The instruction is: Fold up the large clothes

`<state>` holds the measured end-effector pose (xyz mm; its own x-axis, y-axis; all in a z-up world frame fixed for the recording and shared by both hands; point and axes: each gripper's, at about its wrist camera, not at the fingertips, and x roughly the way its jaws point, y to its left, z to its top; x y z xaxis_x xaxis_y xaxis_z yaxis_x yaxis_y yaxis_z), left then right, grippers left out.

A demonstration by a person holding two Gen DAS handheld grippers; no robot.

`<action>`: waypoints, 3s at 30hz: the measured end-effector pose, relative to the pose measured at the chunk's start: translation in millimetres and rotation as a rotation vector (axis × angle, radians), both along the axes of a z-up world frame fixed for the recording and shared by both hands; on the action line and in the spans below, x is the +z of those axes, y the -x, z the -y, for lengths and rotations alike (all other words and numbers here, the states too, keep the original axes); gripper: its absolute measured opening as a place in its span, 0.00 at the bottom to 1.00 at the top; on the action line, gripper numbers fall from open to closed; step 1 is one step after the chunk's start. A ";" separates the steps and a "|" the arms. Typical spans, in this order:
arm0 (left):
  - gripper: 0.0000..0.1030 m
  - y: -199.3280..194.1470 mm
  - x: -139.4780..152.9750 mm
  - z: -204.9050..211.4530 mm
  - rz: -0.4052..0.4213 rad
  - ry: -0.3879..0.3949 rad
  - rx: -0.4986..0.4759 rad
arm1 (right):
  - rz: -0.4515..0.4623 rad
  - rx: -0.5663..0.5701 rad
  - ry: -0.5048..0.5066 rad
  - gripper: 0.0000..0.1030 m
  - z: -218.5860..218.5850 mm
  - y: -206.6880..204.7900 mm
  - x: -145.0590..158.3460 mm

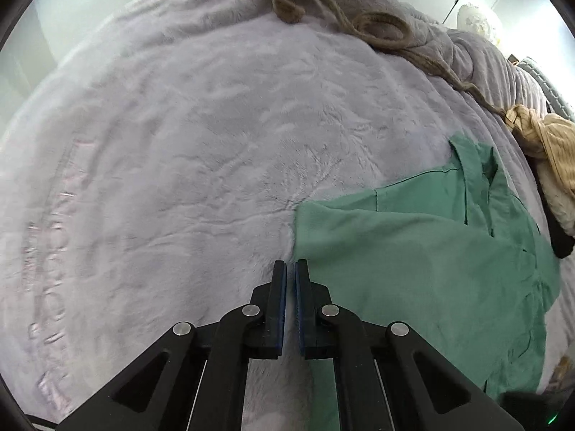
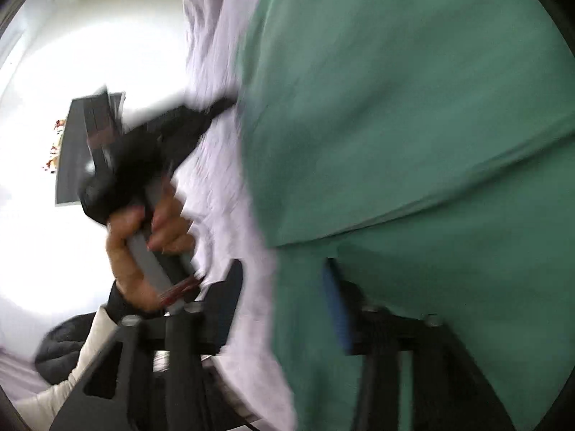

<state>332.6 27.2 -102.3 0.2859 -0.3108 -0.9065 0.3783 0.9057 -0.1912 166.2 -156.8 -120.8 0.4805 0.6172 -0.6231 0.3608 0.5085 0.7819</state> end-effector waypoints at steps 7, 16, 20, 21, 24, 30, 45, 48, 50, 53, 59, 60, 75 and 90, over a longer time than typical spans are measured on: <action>0.08 50.9 20.9 -6.9 0.062 -0.036 0.012 | -0.111 -0.370 0.236 0.52 151.1 69.5 7.8; 0.08 88.0 -21.4 12.5 0.027 -0.153 0.059 | -0.162 -0.333 0.323 0.00 184.7 62.4 -10.5; 0.08 90.8 -19.0 15.1 0.044 -0.225 0.080 | -0.135 -0.288 0.359 0.00 187.1 71.3 1.1; 0.08 91.5 -16.5 15.4 0.039 -0.236 0.089 | -0.132 -0.276 0.349 0.06 191.4 79.0 4.1; 0.08 97.6 -5.4 18.2 0.037 -0.245 0.108 | -0.134 -0.245 0.322 0.09 201.2 90.0 9.0; 0.08 129.6 8.1 43.6 0.019 -0.289 0.083 | -0.157 -0.242 0.277 0.57 214.5 126.7 17.5; 0.08 211.1 -17.7 138.7 -0.141 -0.299 -0.038 | -0.172 -0.205 0.226 0.77 232.0 150.0 22.8; 0.08 214.4 -19.1 148.5 -0.131 -0.322 -0.040 | -0.162 -0.228 0.208 0.78 246.8 156.4 26.9; 0.08 215.7 -18.6 152.8 -0.131 -0.332 -0.040 | -0.155 -0.246 0.206 0.78 258.4 160.7 29.6; 0.08 213.9 -16.3 162.8 -0.129 -0.342 -0.041 | -0.152 -0.286 0.219 0.78 278.3 169.9 32.7; 1.00 213.2 -2.9 187.1 -0.111 -0.343 -0.055 | -0.165 -0.404 0.204 0.78 325.8 192.6 26.9; 0.99 215.9 2.5 191.9 -0.081 -0.330 -0.046 | -0.163 -0.425 0.204 0.78 333.3 195.8 26.1; 0.99 233.4 -8.5 300.6 -0.105 -0.231 -0.211 | -0.107 -0.829 0.148 0.79 471.4 247.4 -11.8; 0.99 265.7 -17.9 396.9 -0.134 -0.139 -0.239 | 0.016 -1.011 -0.159 0.56 553.6 238.4 -56.8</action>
<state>66.9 -369.7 -120.2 0.0947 -0.2250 -0.9697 0.5633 0.8153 -0.1342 -72.2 -710.5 -177.6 0.8297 -0.0068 -0.5582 0.5521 -0.1377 0.8223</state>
